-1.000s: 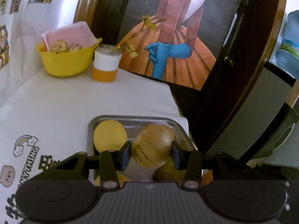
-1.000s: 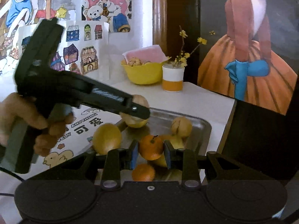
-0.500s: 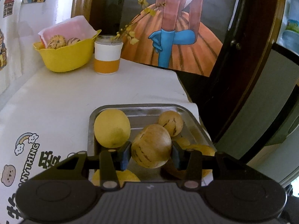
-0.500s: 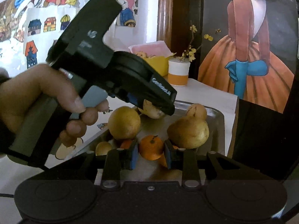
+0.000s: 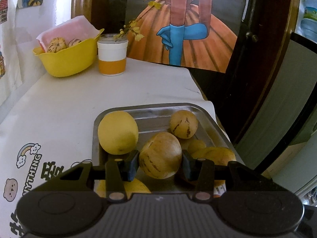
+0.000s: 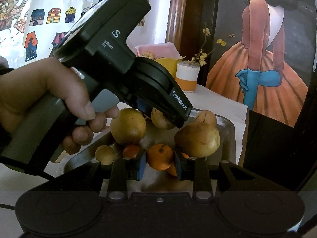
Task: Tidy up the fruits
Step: 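Carry both fruits onto the metal tray and open both tools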
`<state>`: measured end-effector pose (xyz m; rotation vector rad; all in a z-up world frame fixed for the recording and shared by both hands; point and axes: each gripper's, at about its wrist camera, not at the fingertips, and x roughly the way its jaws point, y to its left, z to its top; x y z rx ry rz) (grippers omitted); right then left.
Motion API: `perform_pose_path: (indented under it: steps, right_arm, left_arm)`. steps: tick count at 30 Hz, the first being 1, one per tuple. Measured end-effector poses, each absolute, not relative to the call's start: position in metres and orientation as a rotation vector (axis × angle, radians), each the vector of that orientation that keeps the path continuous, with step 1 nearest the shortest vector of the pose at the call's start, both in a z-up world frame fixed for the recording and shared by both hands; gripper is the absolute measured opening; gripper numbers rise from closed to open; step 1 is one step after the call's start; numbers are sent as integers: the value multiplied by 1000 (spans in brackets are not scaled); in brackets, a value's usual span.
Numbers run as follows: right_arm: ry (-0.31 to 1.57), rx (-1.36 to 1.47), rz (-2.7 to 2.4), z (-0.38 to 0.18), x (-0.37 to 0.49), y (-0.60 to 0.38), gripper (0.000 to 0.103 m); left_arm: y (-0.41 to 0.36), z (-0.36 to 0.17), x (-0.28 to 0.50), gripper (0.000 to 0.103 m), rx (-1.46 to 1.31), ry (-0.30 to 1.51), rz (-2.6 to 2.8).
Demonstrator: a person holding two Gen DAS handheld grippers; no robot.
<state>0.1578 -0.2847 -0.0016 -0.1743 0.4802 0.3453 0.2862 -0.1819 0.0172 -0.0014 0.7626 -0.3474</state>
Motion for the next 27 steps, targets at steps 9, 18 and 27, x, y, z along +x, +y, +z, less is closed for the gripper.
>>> perform_pose_path:
  steps: [9,18,27]
  right_arm:
    - [480,-179,339,-2,157,-284,32]
    - [463,-158,330,0,155,-286,45]
    - [429,-133,293,10,146,-289,65]
  left_arm:
    - [-182,17,286,50,-1,762,-347]
    - [-177,23,283,59,-32,735,-363]
    - [-168,44,268,84,-65,651,-354]
